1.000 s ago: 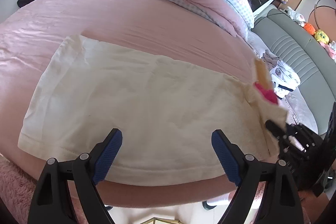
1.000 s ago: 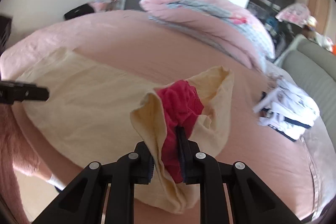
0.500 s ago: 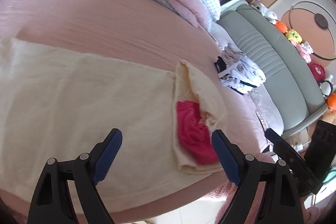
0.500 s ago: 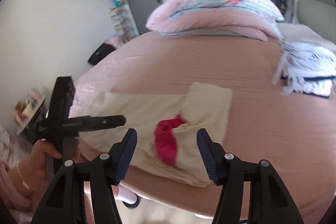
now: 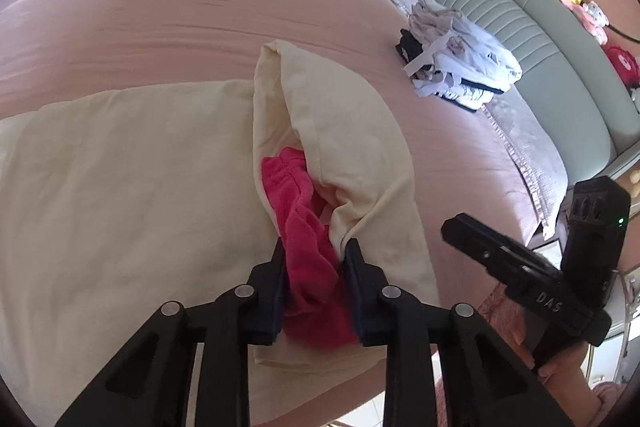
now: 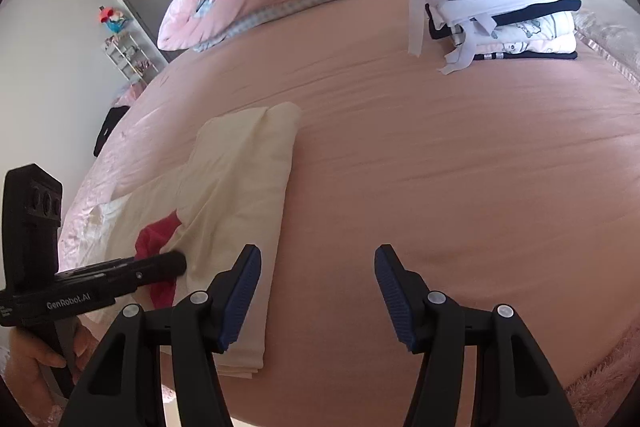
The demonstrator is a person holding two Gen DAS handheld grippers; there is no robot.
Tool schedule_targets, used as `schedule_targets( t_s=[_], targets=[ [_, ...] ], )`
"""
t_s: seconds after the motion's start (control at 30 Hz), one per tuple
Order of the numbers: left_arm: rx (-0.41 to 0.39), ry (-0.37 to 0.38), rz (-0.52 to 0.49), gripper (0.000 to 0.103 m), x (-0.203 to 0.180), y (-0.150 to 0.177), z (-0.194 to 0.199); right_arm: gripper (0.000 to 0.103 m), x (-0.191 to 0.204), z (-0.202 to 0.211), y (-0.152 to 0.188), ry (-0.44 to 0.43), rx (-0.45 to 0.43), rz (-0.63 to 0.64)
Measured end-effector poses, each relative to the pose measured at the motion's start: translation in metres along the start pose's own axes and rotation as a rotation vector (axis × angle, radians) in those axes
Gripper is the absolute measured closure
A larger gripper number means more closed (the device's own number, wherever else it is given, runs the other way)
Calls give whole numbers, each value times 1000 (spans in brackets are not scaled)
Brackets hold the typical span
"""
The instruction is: Fold clothes
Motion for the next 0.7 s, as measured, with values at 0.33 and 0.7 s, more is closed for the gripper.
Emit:
schedule_targets(
  t_s=[0.33, 0.7],
  targets=[
    [-4, -72, 83, 84, 47, 28, 47, 44, 27, 2, -9, -20, 4, 62],
    [-20, -97, 127, 81, 76, 35, 58, 43, 92, -47, 10, -92, 146, 278]
  ],
)
Point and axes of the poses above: each gripper's, at about its wrist camera, not at the fingertips, and z roughly against the way its jaws point, x to its left, y to its underside, the point moved 1 cm from there along -z, roughly the way its jaws point
